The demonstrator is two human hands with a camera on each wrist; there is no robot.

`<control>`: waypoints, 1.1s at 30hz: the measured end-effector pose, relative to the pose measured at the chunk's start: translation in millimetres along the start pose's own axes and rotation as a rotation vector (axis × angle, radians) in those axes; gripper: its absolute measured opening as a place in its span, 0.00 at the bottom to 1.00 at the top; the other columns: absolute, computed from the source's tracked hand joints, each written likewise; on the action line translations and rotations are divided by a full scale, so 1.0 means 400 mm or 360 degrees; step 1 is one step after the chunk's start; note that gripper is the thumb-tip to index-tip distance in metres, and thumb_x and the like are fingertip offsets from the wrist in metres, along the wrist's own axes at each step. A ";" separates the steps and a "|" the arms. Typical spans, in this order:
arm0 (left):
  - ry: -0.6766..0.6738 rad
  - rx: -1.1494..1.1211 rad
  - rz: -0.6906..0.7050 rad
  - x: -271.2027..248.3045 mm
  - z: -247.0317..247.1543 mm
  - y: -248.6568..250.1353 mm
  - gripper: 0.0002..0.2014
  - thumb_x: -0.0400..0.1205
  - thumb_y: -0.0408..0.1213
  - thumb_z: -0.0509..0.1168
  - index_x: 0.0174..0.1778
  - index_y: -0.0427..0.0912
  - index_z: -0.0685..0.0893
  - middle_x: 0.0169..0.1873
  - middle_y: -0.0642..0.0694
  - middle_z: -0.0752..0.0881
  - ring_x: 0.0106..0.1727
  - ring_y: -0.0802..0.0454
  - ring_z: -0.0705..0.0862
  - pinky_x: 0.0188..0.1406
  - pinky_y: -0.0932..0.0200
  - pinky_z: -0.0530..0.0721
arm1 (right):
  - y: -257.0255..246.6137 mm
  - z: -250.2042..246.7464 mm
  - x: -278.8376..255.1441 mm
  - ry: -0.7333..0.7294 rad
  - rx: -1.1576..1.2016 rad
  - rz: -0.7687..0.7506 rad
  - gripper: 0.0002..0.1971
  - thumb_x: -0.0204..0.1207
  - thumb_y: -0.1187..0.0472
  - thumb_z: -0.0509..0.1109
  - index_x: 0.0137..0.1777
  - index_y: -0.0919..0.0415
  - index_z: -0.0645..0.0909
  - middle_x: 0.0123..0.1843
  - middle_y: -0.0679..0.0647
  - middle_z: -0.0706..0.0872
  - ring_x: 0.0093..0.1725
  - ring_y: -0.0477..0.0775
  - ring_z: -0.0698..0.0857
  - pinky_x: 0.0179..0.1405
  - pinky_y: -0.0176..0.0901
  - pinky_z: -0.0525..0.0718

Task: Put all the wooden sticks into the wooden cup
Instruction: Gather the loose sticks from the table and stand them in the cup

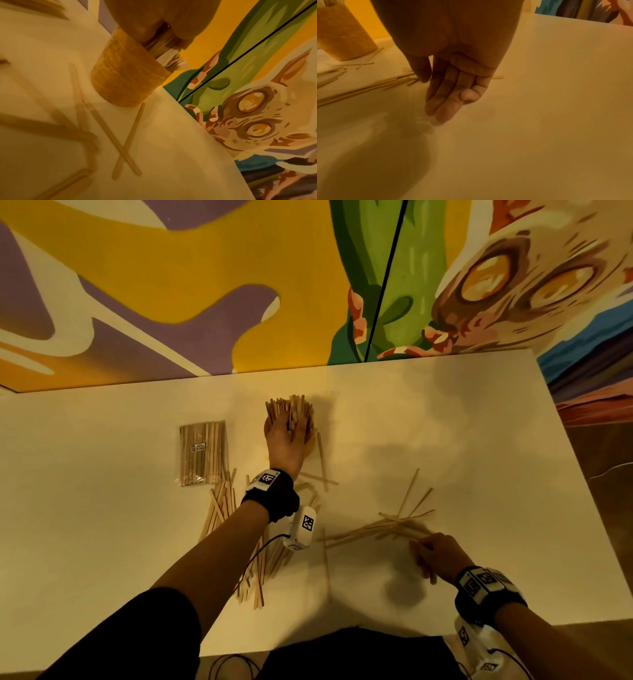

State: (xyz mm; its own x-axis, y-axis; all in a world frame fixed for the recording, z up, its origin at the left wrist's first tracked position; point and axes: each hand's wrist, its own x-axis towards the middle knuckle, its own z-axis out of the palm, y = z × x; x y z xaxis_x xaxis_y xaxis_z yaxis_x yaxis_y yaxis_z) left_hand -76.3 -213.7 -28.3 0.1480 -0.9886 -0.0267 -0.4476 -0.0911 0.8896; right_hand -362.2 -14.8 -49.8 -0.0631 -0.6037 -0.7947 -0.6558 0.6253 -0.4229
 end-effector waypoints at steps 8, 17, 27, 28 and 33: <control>-0.0046 0.0037 0.0212 0.028 -0.070 0.050 0.10 0.80 0.36 0.70 0.56 0.40 0.84 0.48 0.44 0.89 0.48 0.50 0.86 0.50 0.57 0.84 | 0.000 0.000 0.001 0.0003 -0.0008 -0.0005 0.23 0.85 0.55 0.61 0.30 0.65 0.83 0.21 0.55 0.86 0.20 0.51 0.83 0.34 0.37 0.85; -0.0431 0.0681 0.0937 0.141 -0.085 0.106 0.21 0.84 0.45 0.57 0.70 0.41 0.79 0.70 0.42 0.80 0.71 0.44 0.76 0.70 0.50 0.73 | 0.006 0.003 0.003 0.0022 -0.0020 -0.0032 0.23 0.85 0.56 0.61 0.29 0.65 0.82 0.20 0.55 0.85 0.20 0.52 0.83 0.34 0.38 0.86; -0.0734 0.0925 0.1085 0.164 -0.065 0.011 0.20 0.82 0.41 0.52 0.58 0.34 0.84 0.57 0.36 0.87 0.53 0.34 0.84 0.56 0.48 0.79 | 0.012 0.015 0.005 0.0111 -0.0042 -0.0016 0.24 0.85 0.54 0.60 0.28 0.62 0.82 0.20 0.55 0.85 0.20 0.51 0.84 0.33 0.36 0.84; -0.0704 0.0910 0.1047 0.162 -0.068 0.016 0.21 0.82 0.41 0.51 0.62 0.35 0.82 0.59 0.36 0.86 0.54 0.34 0.83 0.57 0.48 0.78 | 0.013 0.015 0.005 0.0112 -0.0043 -0.0012 0.25 0.85 0.53 0.60 0.28 0.62 0.82 0.21 0.56 0.85 0.21 0.51 0.84 0.34 0.36 0.85; -0.0705 0.1036 0.1174 0.157 -0.074 0.026 0.26 0.80 0.40 0.52 0.74 0.45 0.76 0.69 0.42 0.81 0.64 0.43 0.79 0.67 0.47 0.71 | 0.009 0.014 0.005 0.0104 -0.0032 -0.0011 0.25 0.85 0.54 0.60 0.29 0.64 0.83 0.25 0.62 0.88 0.21 0.52 0.84 0.35 0.38 0.86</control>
State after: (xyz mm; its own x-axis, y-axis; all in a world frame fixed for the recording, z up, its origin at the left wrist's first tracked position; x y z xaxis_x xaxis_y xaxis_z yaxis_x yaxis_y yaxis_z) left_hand -45.5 -273.0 -7.3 -0.6242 -0.7690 0.1377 -0.6980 0.6281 0.3439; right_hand -360.6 -11.0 -55.6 -0.1073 -0.6395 -0.7613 -0.6712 0.6115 -0.4191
